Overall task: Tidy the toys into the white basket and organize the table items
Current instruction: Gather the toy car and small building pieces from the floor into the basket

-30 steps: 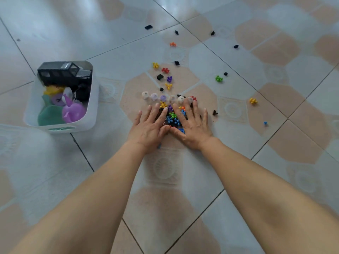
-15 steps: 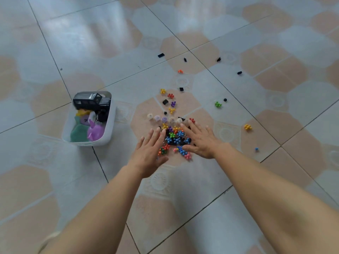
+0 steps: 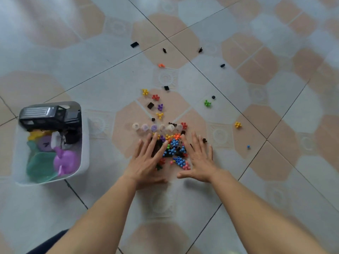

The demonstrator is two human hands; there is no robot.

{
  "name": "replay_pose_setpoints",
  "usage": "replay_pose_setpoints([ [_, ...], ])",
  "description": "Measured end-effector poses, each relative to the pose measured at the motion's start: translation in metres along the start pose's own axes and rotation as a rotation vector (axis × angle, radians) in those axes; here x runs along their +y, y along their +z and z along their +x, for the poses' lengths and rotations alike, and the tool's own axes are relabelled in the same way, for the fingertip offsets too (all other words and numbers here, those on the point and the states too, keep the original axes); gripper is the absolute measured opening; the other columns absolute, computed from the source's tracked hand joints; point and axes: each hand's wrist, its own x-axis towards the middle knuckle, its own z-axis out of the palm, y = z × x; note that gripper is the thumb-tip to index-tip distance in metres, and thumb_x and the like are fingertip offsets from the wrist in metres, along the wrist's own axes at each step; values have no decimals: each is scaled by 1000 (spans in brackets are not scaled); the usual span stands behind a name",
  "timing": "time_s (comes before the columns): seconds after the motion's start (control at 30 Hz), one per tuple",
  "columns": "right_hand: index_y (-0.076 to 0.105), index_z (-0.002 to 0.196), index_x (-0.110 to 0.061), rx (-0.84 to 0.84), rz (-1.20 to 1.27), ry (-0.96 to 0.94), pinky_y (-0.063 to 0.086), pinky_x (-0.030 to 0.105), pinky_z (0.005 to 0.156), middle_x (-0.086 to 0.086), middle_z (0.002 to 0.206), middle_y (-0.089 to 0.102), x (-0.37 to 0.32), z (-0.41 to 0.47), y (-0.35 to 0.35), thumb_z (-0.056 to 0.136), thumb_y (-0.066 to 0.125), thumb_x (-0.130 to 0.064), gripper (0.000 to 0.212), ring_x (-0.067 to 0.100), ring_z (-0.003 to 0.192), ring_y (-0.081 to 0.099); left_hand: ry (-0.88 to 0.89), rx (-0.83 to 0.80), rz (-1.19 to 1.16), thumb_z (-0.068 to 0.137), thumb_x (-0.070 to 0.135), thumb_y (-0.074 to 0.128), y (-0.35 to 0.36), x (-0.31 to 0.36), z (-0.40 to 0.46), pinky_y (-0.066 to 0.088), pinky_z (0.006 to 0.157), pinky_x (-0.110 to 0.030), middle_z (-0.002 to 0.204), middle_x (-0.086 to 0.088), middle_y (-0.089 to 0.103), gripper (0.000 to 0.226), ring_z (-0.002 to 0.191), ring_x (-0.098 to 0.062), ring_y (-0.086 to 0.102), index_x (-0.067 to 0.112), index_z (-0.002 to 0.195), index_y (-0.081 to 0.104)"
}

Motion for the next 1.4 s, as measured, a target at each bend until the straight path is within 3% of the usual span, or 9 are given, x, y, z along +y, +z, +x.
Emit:
replay_pose_setpoints([
  [0.13,-19,148,-39,187,-53,-180,-10,62,114,1,155,-33,6,26,20,64,47,-82,114,27,143,-30,101,197,66,83,67,37,7,-16,15,6,117,-43,158,-15,-4,91,147,-27,-6,19,151,0],
  [0.27,10,153,-27,389,-100,-349,12,53,114,2,161,10,13,46,29,77,37,-78,96,22,148,5,100,313,65,87,57,37,6,-21,37,20,109,-35,153,-12,30,77,141,-25,23,13,148,22],
  [0.37,33,148,-16,528,-105,-405,28,41,101,4,149,40,9,57,29,82,40,-70,85,24,135,32,122,397,101,86,54,41,8,-16,45,30,98,-34,134,-10,52,70,122,-25,40,11,141,38],
  [0.53,48,130,-15,714,-88,-475,33,36,76,7,120,60,4,66,31,83,51,-53,60,24,103,46,185,541,100,91,40,49,11,-17,49,50,79,-39,104,-12,61,48,90,-29,54,8,125,56],
  [0.73,61,114,-9,764,-37,-567,47,42,63,9,94,61,1,65,30,92,52,-36,35,29,79,55,235,551,143,87,34,49,6,-16,51,48,47,-33,90,-7,62,25,70,-24,57,18,106,51],
  [1.0,61,100,-10,749,-79,-550,39,31,31,8,77,56,-5,64,16,97,42,-42,37,24,46,53,267,549,14,90,35,47,-2,-20,54,48,44,-32,82,-7,62,32,61,-22,59,9,94,64],
  [1.17,54,96,-12,677,37,-521,43,33,38,8,76,57,-8,60,11,92,47,-39,28,26,51,55,125,526,-85,91,42,38,-6,-16,52,41,37,-30,72,-5,59,38,48,-22,54,9,86,56],
  [1.3,58,90,-11,610,283,-394,45,38,55,8,77,58,-14,54,3,89,47,-37,28,26,63,55,-6,582,-284,92,41,38,-16,-4,46,41,43,-35,70,-3,55,37,50,-26,51,8,88,54],
  [1.4,53,81,-15,602,528,-287,42,24,58,2,69,55,-24,47,-9,93,56,-25,16,14,60,52,-105,623,-512,94,30,49,-31,7,41,40,53,-35,71,3,48,23,58,-27,49,7,91,52],
])
